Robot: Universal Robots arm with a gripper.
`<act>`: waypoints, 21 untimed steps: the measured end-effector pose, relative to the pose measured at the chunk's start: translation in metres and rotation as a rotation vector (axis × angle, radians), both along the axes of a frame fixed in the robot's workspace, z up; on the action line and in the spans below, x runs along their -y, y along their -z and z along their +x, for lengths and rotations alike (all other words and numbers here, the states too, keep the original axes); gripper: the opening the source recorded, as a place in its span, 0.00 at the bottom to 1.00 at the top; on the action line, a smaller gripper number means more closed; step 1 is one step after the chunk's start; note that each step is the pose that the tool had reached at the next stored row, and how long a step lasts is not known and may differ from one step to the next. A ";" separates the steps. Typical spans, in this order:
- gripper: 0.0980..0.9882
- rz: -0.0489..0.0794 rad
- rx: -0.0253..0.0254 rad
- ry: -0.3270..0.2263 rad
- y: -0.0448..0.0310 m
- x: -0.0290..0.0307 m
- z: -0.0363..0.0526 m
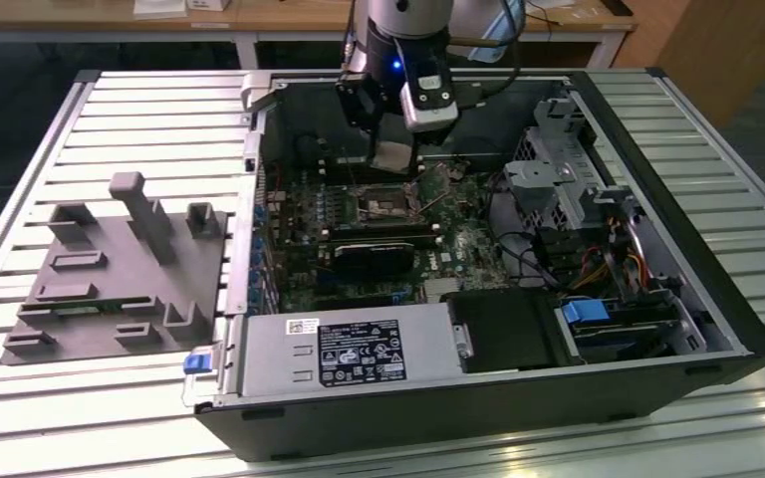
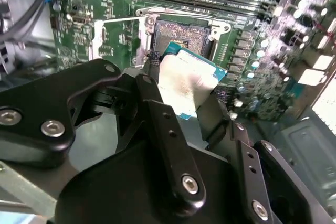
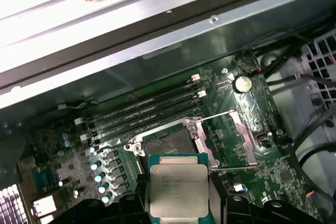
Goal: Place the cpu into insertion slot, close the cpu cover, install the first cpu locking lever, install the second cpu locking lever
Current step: 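Place the cpu into insertion slot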
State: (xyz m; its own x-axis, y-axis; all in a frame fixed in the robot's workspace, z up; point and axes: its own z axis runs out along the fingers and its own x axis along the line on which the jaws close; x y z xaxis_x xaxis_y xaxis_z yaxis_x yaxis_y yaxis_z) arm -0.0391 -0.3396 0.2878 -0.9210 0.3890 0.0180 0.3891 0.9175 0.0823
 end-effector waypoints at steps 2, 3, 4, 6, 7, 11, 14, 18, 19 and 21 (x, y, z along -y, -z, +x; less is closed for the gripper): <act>0.49 0.000 0.0000 0.036 0.0008 0.0000 0.0000; 0.49 0.000 0.0000 0.055 0.0013 0.0000 0.0000; 0.49 0.000 0.0000 0.072 0.0016 0.0000 0.0000; 0.49 0.000 0.0000 0.108 0.0025 0.0000 0.0000; 0.49 0.000 0.0000 0.127 0.0029 0.0000 0.0000; 0.49 0.000 0.0000 0.201 0.0044 0.0000 0.0000; 0.49 0.000 0.0000 0.255 0.0054 0.0000 0.0000; 0.49 0.000 0.0001 0.327 0.0066 0.0000 0.0000; 0.49 0.000 0.0000 0.345 0.0068 0.0000 0.0000; 0.49 0.000 0.0000 0.382 0.0074 0.0000 0.0000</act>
